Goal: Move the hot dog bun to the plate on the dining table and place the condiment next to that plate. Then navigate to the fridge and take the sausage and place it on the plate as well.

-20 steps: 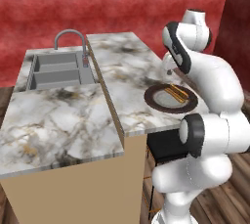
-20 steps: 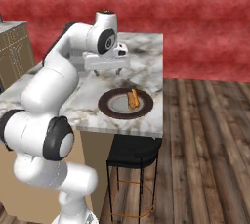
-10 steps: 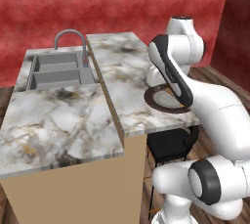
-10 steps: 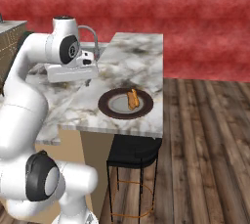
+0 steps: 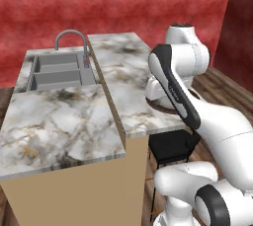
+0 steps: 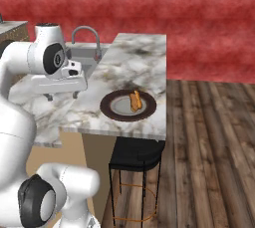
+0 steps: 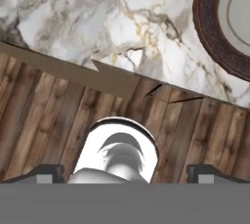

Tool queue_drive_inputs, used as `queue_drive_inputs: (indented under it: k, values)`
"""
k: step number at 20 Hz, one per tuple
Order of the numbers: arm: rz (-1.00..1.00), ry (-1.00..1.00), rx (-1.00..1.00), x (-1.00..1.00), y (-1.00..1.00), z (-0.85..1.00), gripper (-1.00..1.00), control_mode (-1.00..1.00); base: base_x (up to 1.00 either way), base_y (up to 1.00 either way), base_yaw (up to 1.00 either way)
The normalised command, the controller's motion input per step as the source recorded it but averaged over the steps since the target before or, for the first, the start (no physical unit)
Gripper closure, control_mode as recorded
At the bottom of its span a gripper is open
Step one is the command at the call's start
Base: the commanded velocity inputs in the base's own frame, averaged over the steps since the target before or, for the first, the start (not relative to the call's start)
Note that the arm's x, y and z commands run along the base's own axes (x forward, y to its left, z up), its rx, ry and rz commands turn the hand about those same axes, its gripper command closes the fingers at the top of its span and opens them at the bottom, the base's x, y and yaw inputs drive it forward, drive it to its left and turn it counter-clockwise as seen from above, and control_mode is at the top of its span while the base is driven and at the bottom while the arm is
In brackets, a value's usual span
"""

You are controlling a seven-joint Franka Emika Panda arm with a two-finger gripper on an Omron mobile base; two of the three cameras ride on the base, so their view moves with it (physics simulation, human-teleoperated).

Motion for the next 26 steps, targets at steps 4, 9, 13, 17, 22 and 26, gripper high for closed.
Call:
queue_drive_inputs:
  k: [4, 9, 13, 17, 22, 26]
  values:
    - [0.0, 0.04, 0.0, -0.08, 0.09, 0.0, -1.0, 1.0, -0.29, 0.15, 0.08]
    - [0.0, 0.0, 0.0, 0.0, 0.0, 0.0, -1.0, 1.0, -0.45, 0.39, 0.73]
    - [0.0, 0.0, 0.0, 0.0, 0.0, 0.0, -1.0, 1.0, -0.01, 0.34, 0.86]
    - [0.0, 0.0, 0.0, 0.0, 0.0, 0.0, -1.0, 1.0, 0.0, 0.45, 0.85]
    - [0.0, 0.0, 0.0, 0.0, 0.0, 0.0, -1.0, 1.0, 0.03, 0.57, 0.78]
    - [0.0, 0.0, 0.0, 0.0, 0.0, 0.0, -1.0, 1.0, 0.17, 0.5, 0.71]
